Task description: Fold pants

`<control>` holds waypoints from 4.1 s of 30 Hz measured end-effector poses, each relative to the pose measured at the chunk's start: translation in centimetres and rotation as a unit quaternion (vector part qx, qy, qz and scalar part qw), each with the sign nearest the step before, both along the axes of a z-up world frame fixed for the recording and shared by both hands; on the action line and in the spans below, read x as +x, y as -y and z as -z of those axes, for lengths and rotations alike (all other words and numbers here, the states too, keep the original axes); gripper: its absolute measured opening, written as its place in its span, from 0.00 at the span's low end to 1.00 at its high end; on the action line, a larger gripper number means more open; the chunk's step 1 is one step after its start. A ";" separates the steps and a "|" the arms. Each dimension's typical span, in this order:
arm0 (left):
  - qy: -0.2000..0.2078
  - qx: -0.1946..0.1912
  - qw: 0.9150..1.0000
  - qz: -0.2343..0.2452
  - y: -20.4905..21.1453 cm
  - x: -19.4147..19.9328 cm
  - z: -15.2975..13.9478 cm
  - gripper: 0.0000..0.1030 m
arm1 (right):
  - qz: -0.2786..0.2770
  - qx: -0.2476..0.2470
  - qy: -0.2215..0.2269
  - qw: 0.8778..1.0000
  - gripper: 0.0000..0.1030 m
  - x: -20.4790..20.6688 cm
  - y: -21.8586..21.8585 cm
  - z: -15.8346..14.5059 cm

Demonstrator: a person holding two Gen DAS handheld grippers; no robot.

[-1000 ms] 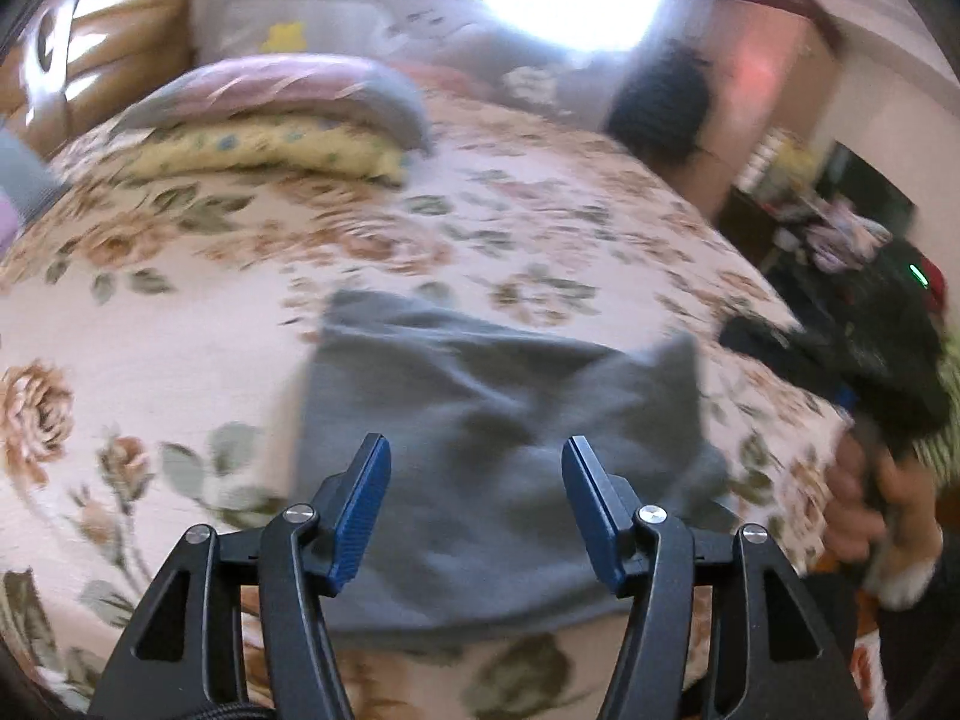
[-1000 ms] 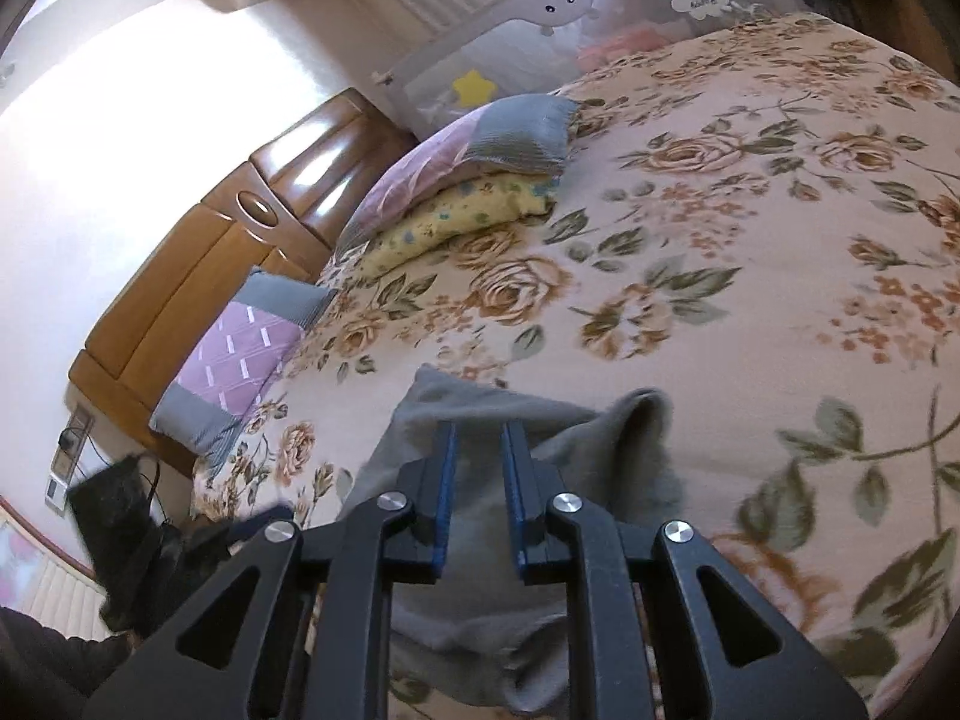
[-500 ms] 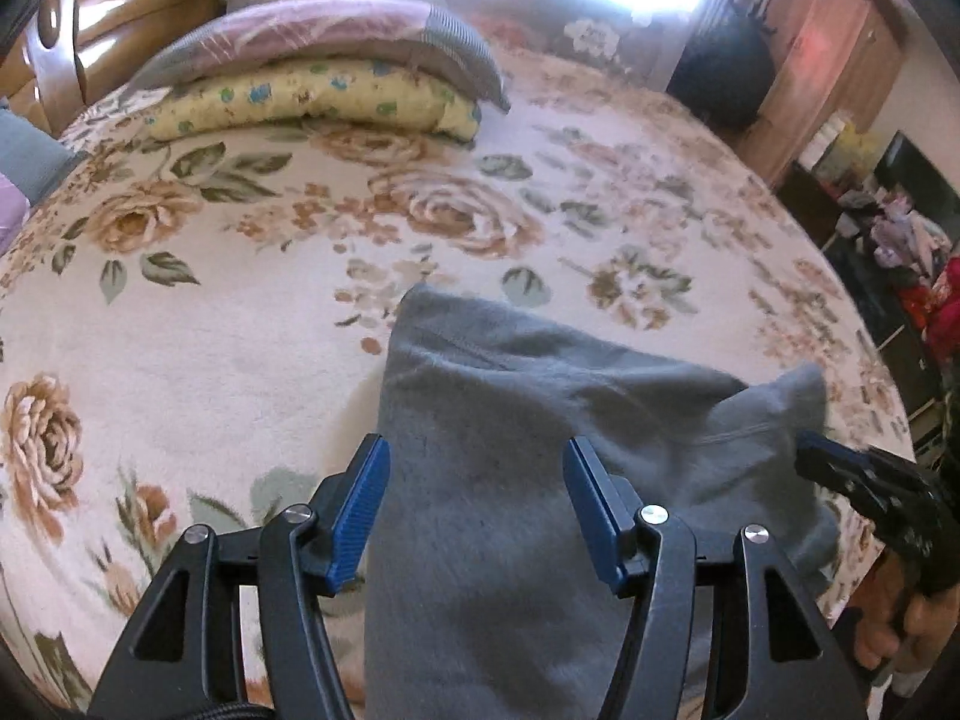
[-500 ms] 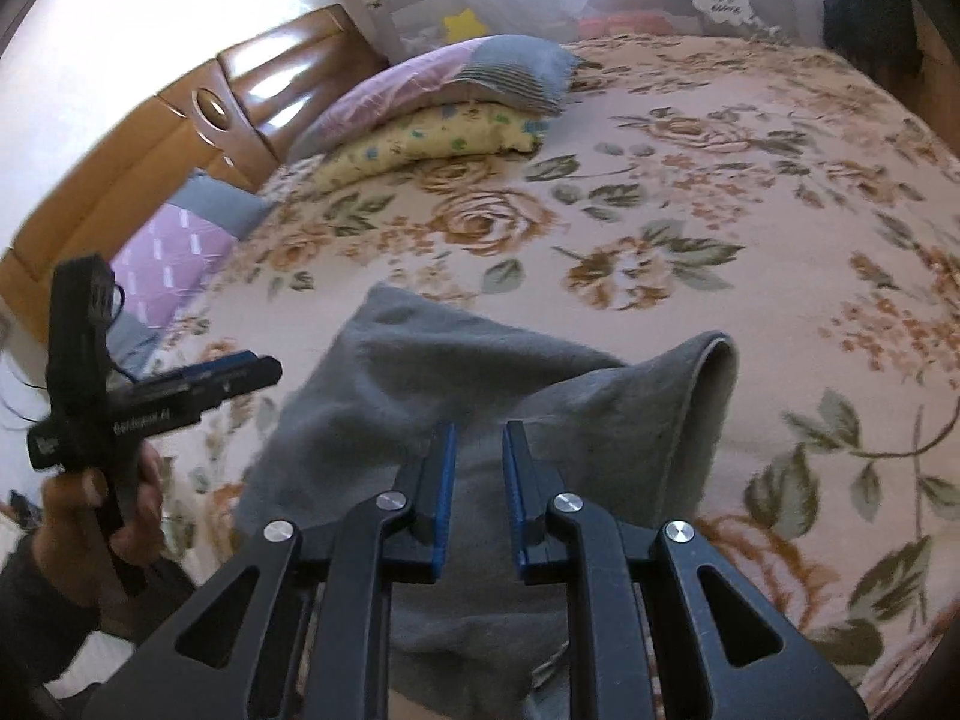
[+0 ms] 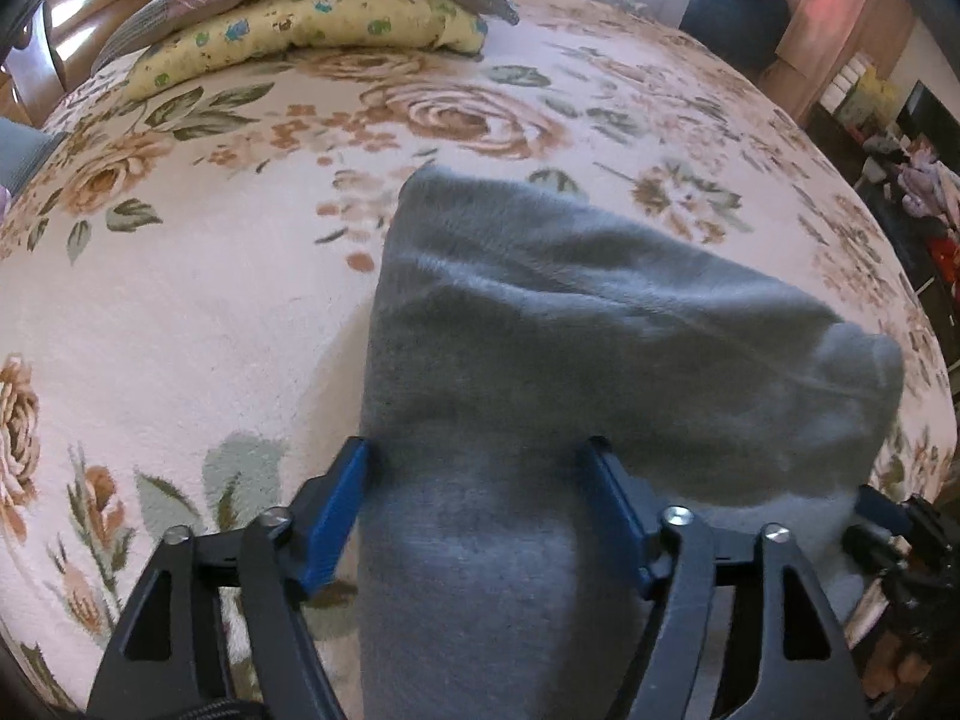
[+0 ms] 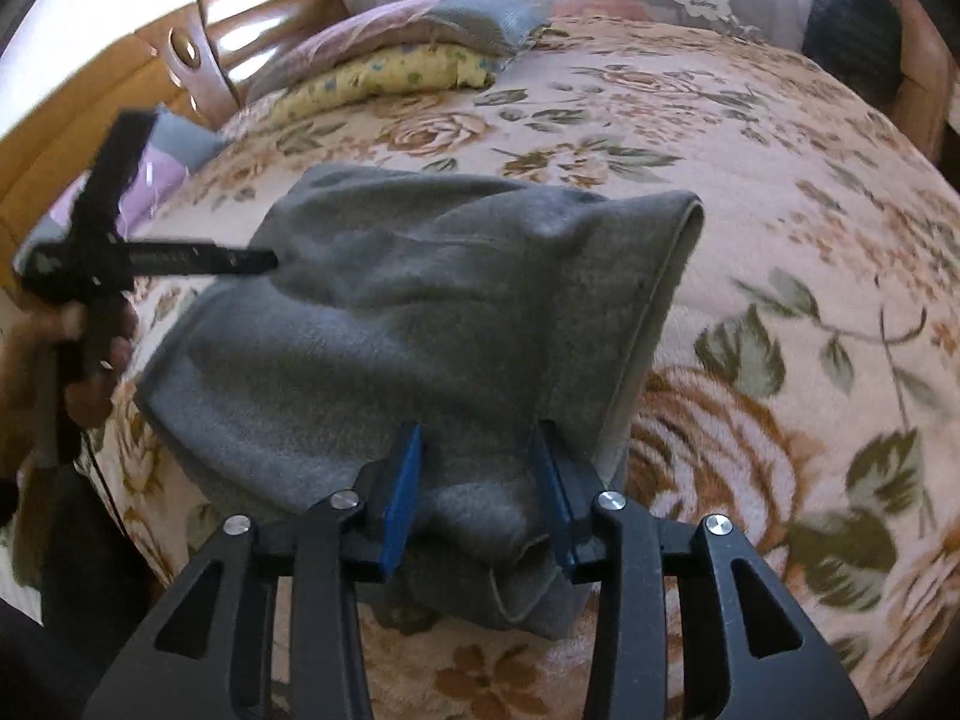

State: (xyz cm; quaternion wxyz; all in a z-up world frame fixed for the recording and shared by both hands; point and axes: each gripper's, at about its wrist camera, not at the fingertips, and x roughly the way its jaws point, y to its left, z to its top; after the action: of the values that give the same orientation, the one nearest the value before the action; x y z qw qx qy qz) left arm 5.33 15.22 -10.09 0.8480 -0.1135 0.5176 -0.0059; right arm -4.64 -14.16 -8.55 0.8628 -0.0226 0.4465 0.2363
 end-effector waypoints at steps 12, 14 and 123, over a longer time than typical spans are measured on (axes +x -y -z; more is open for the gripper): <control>0.010 -0.050 0.998 -0.025 -4.0 -4.2 -1.7 0.76 | 0.053 0.074 -0.011 0.996 0.50 -0.1 1.9 -2.0; 0.005 -0.052 0.998 -0.022 -4.2 -4.5 -1.5 0.76 | 0.078 0.082 -0.005 0.994 0.64 0.1 2.6 -2.3; 0.046 -0.115 0.985 -0.120 -14.5 -5.8 2.0 0.35 | 0.017 0.057 -0.050 0.997 0.67 10.9 -11.3 3.1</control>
State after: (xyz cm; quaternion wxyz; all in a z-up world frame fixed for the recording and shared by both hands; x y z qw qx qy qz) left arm -0.44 29.72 -12.09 0.8467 -0.2713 0.4566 0.0310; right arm 6.24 -2.89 -11.65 0.8432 0.0463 0.4749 0.2478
